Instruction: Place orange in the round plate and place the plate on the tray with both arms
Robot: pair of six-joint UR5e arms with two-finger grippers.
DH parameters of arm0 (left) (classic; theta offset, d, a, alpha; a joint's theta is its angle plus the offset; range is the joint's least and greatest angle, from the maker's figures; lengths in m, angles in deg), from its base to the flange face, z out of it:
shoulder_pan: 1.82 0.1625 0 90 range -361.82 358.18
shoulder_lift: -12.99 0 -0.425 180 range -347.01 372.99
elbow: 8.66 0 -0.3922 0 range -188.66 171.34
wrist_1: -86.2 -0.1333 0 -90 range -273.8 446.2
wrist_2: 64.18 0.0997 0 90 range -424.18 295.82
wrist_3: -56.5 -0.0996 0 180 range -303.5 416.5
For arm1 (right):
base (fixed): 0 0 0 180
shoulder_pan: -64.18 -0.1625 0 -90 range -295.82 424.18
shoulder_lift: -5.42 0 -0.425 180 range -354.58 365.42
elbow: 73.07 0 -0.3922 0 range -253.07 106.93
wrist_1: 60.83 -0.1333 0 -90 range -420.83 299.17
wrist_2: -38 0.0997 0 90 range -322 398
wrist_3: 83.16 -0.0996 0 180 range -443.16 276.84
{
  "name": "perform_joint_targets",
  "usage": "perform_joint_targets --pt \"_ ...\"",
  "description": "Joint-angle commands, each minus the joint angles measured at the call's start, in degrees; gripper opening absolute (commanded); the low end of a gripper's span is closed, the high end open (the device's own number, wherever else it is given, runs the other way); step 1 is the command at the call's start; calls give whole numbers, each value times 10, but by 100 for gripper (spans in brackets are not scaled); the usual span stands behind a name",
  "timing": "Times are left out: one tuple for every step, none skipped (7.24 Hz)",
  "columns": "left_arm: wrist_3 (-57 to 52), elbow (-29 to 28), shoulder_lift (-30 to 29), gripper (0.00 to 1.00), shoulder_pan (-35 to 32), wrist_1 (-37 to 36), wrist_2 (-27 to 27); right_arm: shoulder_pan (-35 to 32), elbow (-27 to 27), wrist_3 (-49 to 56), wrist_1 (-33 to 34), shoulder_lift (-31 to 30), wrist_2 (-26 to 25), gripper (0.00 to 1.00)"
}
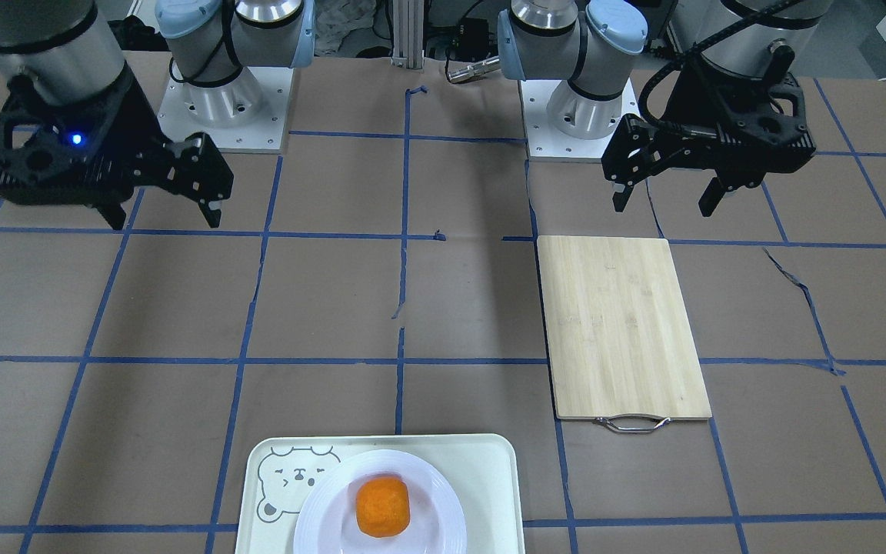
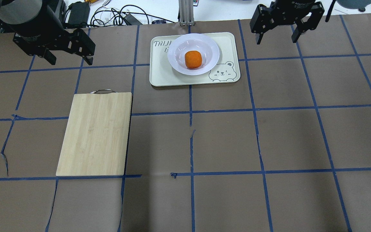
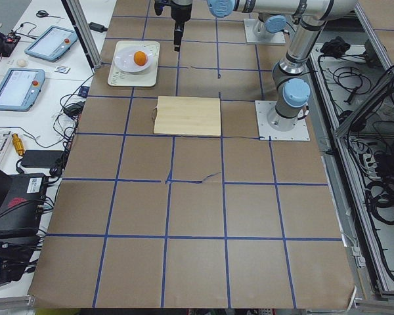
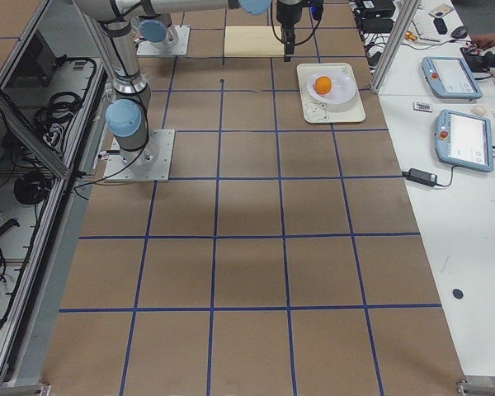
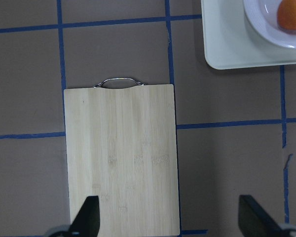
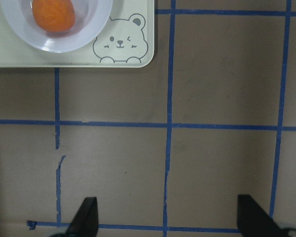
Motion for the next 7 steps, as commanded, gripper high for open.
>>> perform_joint_targets --pt "-1 1 0 100 0 0 -6 -2 -53 1 22 -33 -14 100" --pt "-1 1 0 100 0 0 -6 -3 -55 0 31 -34 -20 100" --pt "-1 1 0 100 0 0 -6 -3 -57 3 50 -32 -20 100" --pt "-1 1 0 100 0 0 -6 -3 -57 3 56 -29 -18 100" --pt "-1 1 1 100 1 0 -6 -3 -57 4 56 -28 -18 100" --pt "-2 1 1 100 3 0 -6 -3 -57 4 56 -28 -19 100" --pt "-2 1 1 100 4 1 -6 -2 -58 3 56 -28 -19 100"
